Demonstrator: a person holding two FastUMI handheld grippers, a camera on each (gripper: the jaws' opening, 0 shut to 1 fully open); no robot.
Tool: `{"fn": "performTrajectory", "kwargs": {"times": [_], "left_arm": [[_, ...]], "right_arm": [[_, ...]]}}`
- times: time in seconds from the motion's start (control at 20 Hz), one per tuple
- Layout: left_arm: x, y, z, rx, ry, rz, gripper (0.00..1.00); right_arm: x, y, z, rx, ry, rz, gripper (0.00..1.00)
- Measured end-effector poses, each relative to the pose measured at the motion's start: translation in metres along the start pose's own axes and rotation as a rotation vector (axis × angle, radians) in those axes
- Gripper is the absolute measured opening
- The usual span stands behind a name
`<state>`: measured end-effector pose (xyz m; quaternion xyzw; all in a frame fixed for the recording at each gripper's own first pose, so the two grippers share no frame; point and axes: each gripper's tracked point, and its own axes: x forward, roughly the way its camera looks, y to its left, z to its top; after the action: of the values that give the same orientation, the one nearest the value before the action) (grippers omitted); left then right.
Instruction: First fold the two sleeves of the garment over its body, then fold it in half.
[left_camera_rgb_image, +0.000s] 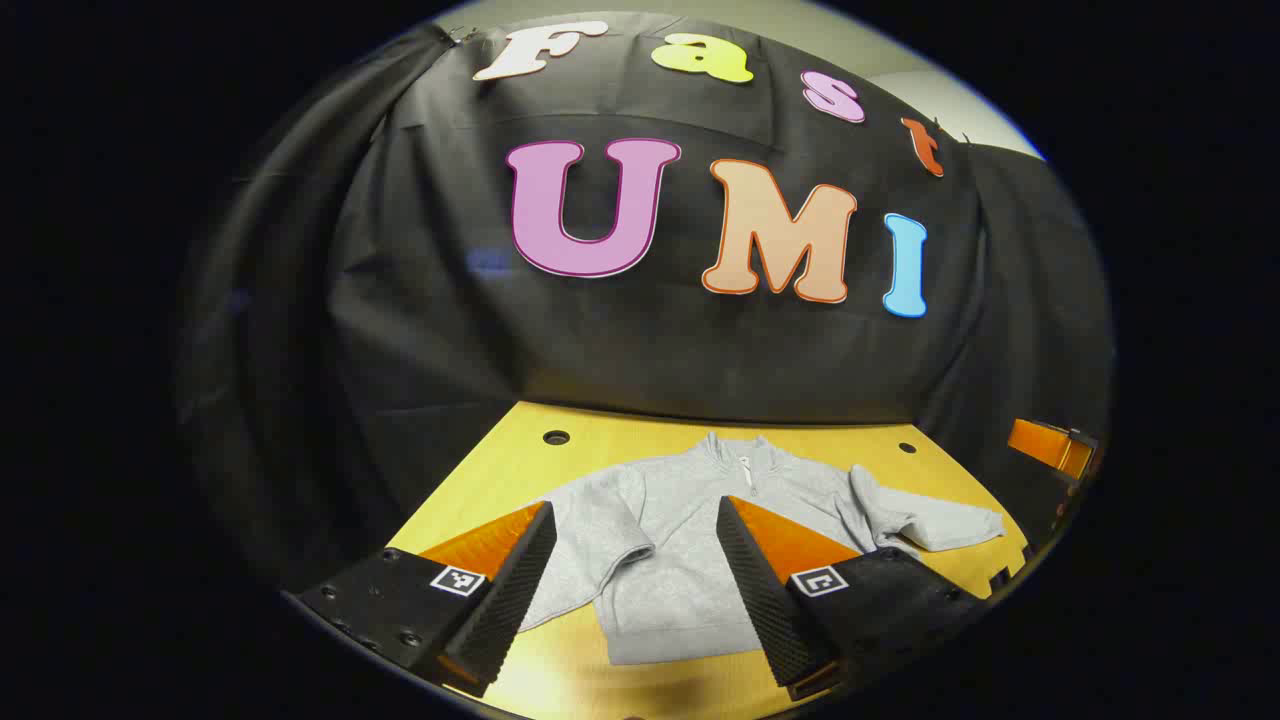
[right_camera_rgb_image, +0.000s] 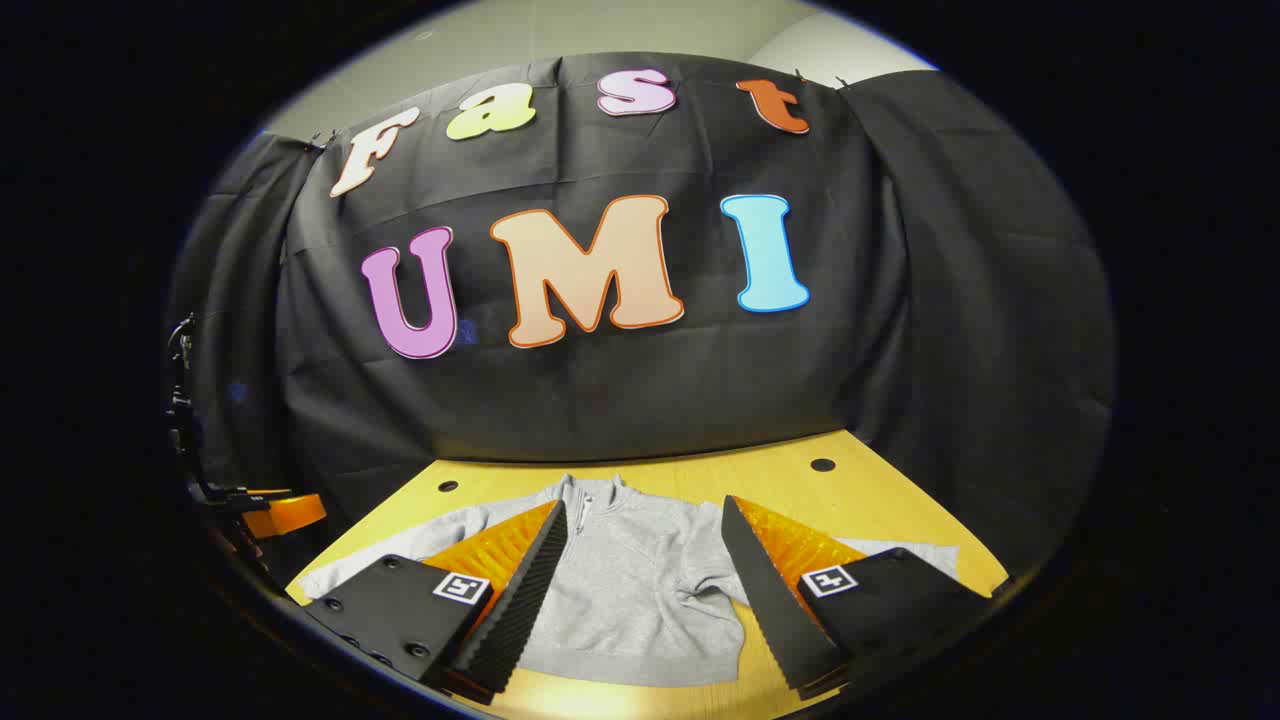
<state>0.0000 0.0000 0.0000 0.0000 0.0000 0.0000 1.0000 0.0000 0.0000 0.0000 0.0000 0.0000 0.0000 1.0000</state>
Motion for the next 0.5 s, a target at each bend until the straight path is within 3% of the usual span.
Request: {"fn": "performTrajectory", "kwargs": {"times": [0.5], "left_arm": [[-0.001, -0.004, -0.010, -0.007, 0.031, 0.000, 0.94]], "right_arm": [[-0.002, -0.012, -0.010, 0.014, 0.026, -0.005, 0.97]]}}
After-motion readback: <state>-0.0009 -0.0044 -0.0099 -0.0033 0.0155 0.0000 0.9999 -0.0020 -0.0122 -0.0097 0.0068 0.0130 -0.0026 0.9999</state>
